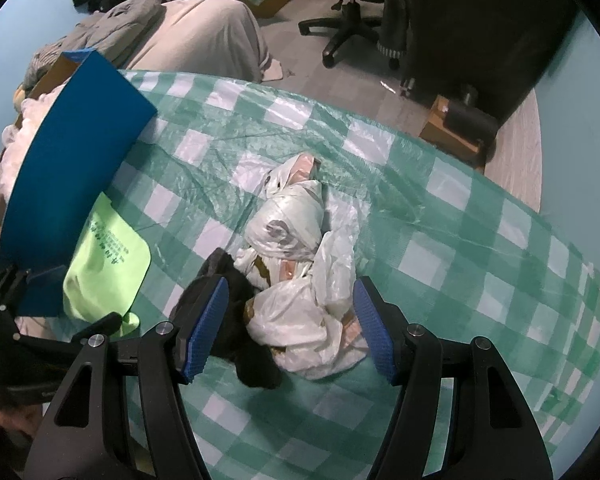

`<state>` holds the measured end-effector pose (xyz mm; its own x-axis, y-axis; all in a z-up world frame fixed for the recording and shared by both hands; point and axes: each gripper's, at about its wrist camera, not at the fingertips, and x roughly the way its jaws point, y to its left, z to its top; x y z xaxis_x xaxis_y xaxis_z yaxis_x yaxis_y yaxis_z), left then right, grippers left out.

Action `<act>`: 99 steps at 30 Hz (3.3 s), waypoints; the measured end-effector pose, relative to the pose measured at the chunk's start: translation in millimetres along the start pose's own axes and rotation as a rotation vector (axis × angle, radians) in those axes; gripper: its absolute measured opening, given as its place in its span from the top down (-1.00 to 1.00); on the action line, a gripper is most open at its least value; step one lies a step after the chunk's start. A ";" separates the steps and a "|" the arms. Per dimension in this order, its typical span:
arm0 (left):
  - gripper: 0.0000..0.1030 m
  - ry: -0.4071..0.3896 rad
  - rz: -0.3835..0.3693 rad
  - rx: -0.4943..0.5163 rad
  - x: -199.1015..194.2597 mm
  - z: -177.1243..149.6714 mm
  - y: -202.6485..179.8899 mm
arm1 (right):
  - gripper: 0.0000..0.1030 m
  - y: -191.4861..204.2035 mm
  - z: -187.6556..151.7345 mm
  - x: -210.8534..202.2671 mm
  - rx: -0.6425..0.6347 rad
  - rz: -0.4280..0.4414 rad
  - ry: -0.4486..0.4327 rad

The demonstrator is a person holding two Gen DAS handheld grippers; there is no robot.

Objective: Organize soft objects
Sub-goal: 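Grasp the lime-green cloth with the left tool while the right tool grasps the white plastic bag, then lift the cloth with the left tool while the right tool lifts the plastic bag toward the box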

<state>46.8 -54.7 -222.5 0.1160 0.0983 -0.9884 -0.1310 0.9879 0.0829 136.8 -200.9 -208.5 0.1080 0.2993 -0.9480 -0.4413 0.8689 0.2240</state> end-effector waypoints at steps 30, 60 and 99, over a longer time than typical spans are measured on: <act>0.92 -0.083 -0.080 -0.010 -13.9 -5.2 25.3 | 0.55 2.6 -16.6 9.1 -0.009 -0.071 -0.024; 0.93 -0.206 -0.198 0.040 -89.3 -22.1 33.7 | 0.59 41.4 -47.6 -72.6 -0.017 -0.016 -0.161; 0.93 -0.369 -0.151 -0.103 -176.6 -23.8 158.2 | 0.59 190.9 11.1 -117.1 -0.223 0.118 -0.253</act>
<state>-17.8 81.4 -37.9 0.4847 0.0079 -0.8746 -0.1814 0.9791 -0.0917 49.9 -65.7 -52.2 0.2498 0.5051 -0.8261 -0.6447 0.7233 0.2474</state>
